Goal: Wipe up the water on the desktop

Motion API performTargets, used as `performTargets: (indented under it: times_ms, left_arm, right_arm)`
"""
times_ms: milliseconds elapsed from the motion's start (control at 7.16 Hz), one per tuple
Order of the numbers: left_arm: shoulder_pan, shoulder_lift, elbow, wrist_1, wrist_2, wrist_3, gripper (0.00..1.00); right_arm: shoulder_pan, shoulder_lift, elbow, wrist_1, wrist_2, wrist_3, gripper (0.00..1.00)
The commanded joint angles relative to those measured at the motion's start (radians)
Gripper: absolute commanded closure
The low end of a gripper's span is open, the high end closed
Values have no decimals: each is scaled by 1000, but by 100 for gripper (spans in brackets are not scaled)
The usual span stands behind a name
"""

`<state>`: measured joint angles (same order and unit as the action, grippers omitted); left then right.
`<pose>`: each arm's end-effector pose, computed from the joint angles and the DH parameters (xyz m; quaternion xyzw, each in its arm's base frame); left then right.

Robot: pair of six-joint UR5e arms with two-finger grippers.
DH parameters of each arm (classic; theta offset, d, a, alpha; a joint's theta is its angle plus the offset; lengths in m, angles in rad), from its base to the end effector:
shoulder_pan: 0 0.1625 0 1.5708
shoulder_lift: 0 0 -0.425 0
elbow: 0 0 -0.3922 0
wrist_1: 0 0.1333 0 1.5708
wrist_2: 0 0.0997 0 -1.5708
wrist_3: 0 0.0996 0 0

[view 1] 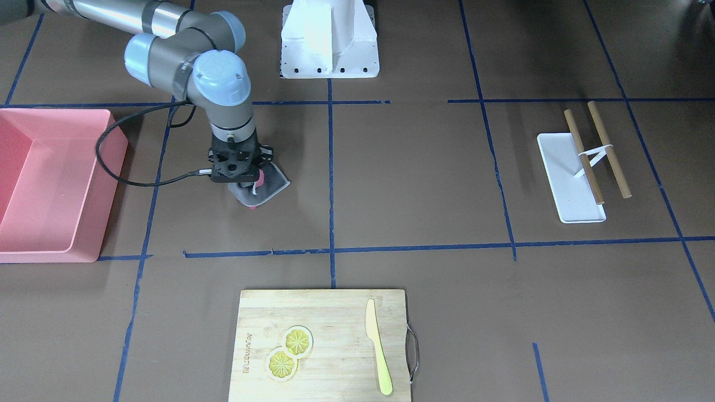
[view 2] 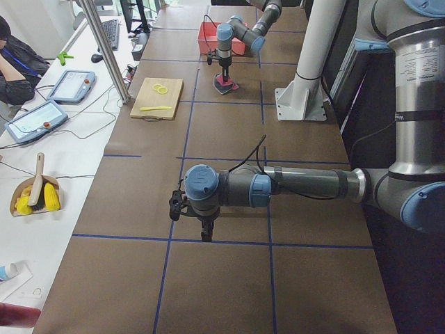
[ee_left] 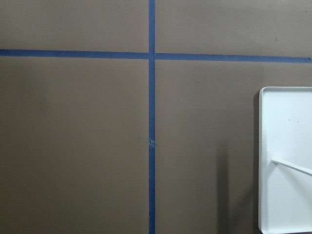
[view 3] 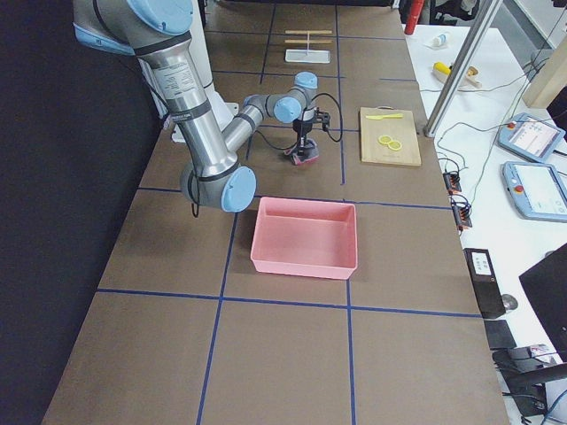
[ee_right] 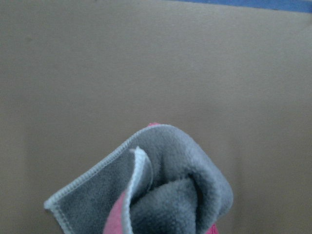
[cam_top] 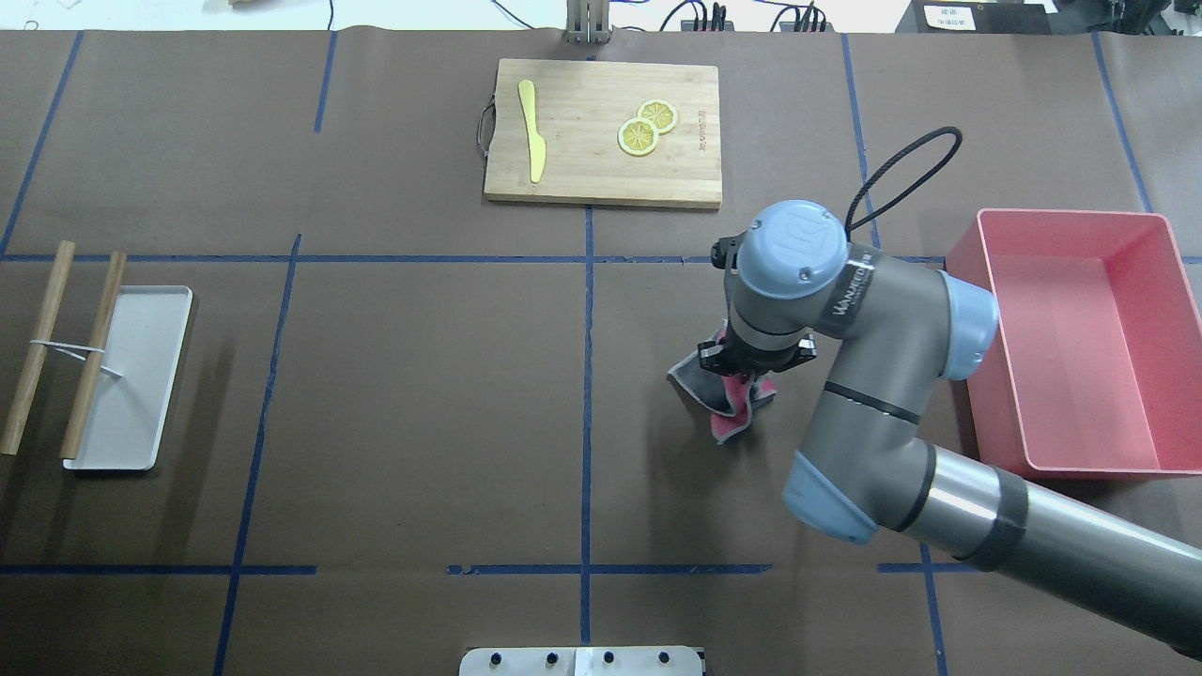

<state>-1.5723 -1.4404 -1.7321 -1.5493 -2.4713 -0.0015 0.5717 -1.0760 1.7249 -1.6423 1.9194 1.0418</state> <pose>-0.0559 -0.4369 0.6327 0.0042 0.4352 0.0007 0.9003 -0.4920 -0.4346 0.3235 0.0049 -0.3259 -0.0292 0.9449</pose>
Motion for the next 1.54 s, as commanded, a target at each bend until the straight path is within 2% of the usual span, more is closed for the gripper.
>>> performTargets:
  times_ms: [0,279,559,698,1117,1397]
  left_arm:
    - [0,0,-1,0,0,0,0]
    - [0,0,-1,0,0,0,0]
    - [0,-1,0,-1,0,0,0]
    - [0,0,0,-2,2,0,0]
    - [0,2,12,8,15,-3,0]
    - [0,2,11,8,15,-3,0]
  right_arm:
    - [33,-134,94,-1,3,-90,100]
    - [43,-199,127,-1,0,-115,100]
    - [19,-153,117,1,-5,-96,100]
    - [-7,-110,108,4,-5,-47,100]
    - [-74,116,20,7,-5,172,100]
    - [-130,268,-89,7,-13,301,100]
